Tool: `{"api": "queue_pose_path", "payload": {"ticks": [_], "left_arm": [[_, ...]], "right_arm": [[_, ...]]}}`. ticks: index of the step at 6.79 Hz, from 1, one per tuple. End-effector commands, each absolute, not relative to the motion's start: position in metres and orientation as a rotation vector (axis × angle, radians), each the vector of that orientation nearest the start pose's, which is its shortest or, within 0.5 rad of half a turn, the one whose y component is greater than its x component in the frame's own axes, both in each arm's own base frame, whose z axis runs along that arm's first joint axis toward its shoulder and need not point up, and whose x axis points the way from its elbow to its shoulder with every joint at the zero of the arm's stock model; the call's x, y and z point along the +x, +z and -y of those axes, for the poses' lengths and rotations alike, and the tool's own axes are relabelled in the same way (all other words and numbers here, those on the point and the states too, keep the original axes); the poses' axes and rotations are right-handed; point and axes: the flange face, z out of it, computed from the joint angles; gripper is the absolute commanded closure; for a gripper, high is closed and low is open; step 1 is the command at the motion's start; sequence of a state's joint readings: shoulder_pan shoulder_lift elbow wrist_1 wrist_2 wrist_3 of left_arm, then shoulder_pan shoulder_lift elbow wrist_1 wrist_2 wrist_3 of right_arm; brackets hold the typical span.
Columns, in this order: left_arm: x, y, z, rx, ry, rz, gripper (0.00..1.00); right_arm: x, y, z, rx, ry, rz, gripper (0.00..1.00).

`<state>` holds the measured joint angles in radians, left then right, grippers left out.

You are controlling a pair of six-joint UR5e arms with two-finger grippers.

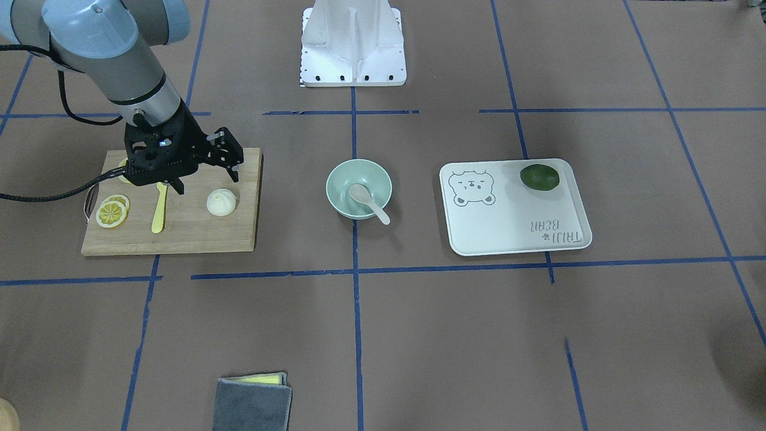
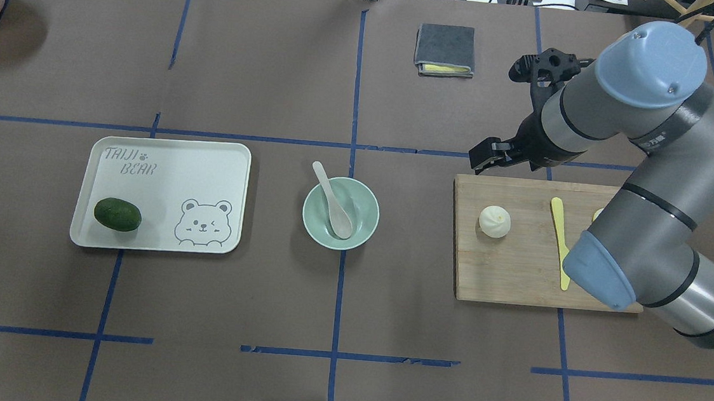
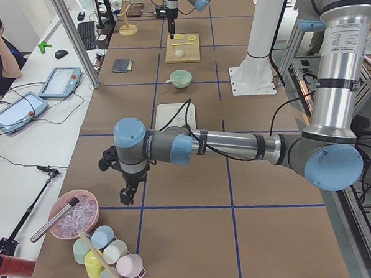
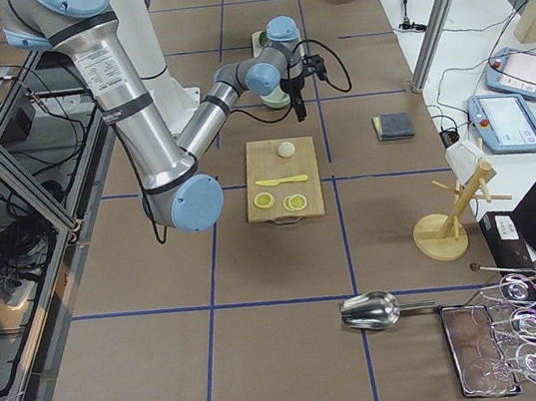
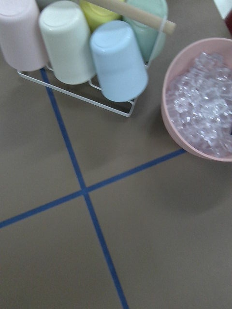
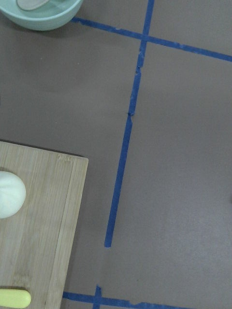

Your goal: Put spoon and bun in bowl

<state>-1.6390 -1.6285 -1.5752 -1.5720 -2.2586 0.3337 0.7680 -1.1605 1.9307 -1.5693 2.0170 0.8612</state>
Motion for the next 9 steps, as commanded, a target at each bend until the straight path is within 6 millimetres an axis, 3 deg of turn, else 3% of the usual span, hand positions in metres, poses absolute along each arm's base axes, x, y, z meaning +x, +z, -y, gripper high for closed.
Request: {"api": "queue_pose_path", "payload": {"ticks": [1, 4, 6, 7, 8, 9], "left_arm": [[-0.113, 0.656, 0.485, 0.159, 0.26, -0.674, 0.0], [-0.113, 0.652, 0.486, 0.169, 0.265, -0.673, 0.0], [-0.113, 0.651, 0.486, 0.173, 0.265, -0.672, 0.0], [-0.113, 0.65, 0.487, 0.173, 0.267, -0.672, 0.0], [-0.113, 0.65, 0.487, 0.174, 0.266, -0.672, 0.0], [-0.113, 0.649, 0.487, 0.176, 0.266, -0.672, 0.0]], "right_arm": [[-0.372, 0.303, 0.451, 0.216, -0.139, 0.839, 0.0], [-0.421, 0.314, 0.421, 0.286, -0.121, 0.796, 0.01], [-0.437, 0.347, 0.43, 0.263, -0.123, 0.728, 0.05], [-0.439, 0.351, 0.432, 0.257, -0.122, 0.721, 0.06], [-0.44, 0.357, 0.432, 0.253, -0.121, 0.709, 0.18], [-0.438, 0.358, 0.433, 0.258, -0.117, 0.702, 0.52]]}}
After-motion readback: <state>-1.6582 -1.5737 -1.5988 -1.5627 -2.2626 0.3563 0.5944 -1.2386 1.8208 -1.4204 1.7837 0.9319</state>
